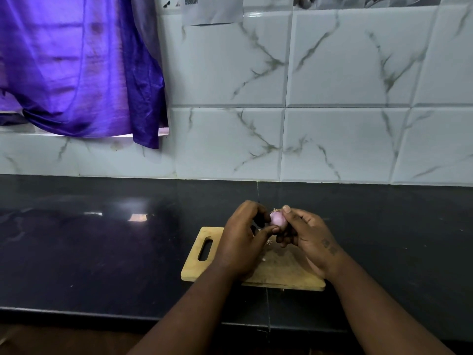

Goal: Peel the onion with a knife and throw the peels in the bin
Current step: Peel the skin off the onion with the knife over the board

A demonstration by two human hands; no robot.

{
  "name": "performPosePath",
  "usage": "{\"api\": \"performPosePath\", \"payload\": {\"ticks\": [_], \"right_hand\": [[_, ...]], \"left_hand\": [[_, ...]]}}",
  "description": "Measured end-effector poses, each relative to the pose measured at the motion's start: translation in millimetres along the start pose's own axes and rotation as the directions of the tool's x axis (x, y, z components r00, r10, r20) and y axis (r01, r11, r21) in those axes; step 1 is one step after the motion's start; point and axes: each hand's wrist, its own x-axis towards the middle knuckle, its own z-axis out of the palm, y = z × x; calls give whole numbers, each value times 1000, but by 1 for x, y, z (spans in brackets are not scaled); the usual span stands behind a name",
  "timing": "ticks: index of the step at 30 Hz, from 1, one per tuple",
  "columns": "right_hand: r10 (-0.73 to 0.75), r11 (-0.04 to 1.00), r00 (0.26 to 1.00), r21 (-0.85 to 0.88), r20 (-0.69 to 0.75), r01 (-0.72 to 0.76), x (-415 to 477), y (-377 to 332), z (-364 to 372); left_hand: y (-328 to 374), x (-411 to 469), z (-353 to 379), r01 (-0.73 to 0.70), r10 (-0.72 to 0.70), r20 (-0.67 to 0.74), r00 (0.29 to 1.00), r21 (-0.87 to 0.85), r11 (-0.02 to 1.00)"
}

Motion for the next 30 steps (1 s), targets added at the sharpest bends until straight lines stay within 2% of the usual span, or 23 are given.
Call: {"api": "performPosePath", "payload": {"ticks": [3, 6, 11, 14, 18, 24, 30], "right_hand": [[0, 1000, 1000, 8, -7, 0, 0, 0, -1], [1, 1000, 1000, 27, -9, 0, -1, 0, -1], [-23, 997, 1000, 71, 4, 23, -2, -1, 1], [-26, 997, 1000, 77, 6, 25, -1, -1, 0], [1, 998, 1000, 58, -5, 0, 0, 0, -2], [13, 999, 1000, 52, -1, -13, -1, -1, -3], [2, 997, 999, 81, -47, 2, 2, 2, -5]], "left_hand": [[-1, -1, 1, 11, -11, 18, 1000, 23, 1000], [0, -1, 0, 61, -62, -33, 998, -18, 998], [-3, 0, -2, -52, 57, -135, 989, 40, 998], [-3, 1, -3, -49, 47, -153, 987, -6, 999], [-3, 3, -4, -5, 2, -90, 996, -34, 999], [-2, 1, -2, -20, 19, 44, 999, 14, 1000], [1, -1, 0, 23, -29, 135, 990, 48, 999]]}}
